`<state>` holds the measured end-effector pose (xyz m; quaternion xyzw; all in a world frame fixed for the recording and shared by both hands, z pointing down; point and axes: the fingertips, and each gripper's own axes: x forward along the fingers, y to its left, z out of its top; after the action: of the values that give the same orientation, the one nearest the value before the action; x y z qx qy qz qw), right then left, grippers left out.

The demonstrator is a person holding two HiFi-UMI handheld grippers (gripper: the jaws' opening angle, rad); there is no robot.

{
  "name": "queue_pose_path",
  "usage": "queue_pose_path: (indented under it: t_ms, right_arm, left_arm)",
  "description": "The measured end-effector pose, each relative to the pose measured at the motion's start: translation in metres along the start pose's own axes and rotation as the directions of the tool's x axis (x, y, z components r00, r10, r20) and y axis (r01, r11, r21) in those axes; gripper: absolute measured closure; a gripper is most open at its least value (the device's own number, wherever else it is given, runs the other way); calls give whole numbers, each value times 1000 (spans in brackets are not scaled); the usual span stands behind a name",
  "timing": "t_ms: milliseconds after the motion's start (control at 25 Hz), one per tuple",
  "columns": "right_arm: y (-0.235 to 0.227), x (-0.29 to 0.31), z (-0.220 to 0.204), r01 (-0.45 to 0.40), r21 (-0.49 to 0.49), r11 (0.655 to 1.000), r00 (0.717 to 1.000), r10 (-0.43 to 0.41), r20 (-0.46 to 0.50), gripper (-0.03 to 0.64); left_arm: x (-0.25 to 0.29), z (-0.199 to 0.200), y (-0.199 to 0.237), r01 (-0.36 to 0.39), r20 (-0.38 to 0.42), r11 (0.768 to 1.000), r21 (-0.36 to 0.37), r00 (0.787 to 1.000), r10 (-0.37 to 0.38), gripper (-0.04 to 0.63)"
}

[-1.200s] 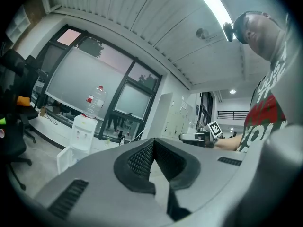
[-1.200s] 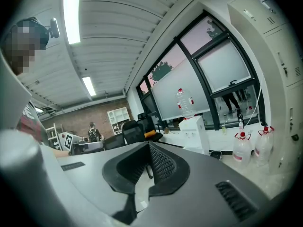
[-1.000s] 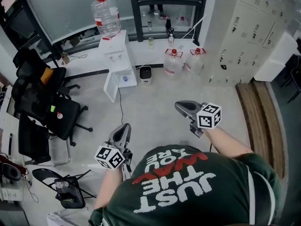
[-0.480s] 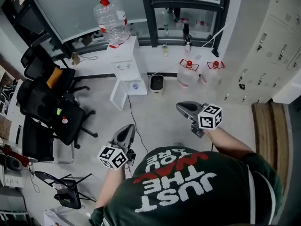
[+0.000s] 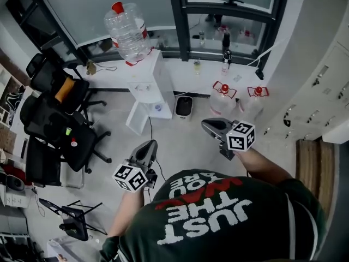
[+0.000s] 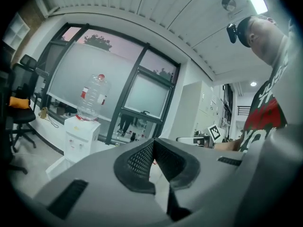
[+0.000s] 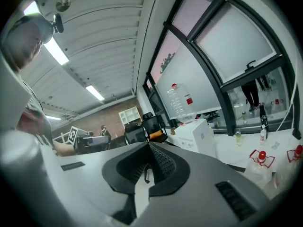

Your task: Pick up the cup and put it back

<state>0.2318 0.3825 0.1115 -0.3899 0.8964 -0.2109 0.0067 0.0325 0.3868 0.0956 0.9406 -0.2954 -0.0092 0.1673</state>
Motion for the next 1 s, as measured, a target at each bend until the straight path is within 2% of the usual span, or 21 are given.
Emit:
queue_pose_path:
  t_ms: [280,520,720,880,1000]
  right_arm:
    - [-42,12,11,24,12,1000,1000,-24,-8,584]
    - [-65,41,27,53,-28,998,998,-53,-21,584]
    - [-85,98,40,86,-51,995,996,-87,-32,584]
    - [-96,176,64,91,-44,995,996,-92,-14,584]
    - [-93,240,82,70,-79,994,997,-72,-21,584]
  left_arm:
    - [40,-3,27,3,-17,1000,-26,1000,-4,594]
    - [65,3,71,25,5,999,-38,1000,-25,594]
    - [72,10,141,40,26,997,-62,999,-38,594]
    - [77,31,216,45,18,997,-65,999,-44,594]
    - [74,51,273,51,25,997,-56,998,-49,594]
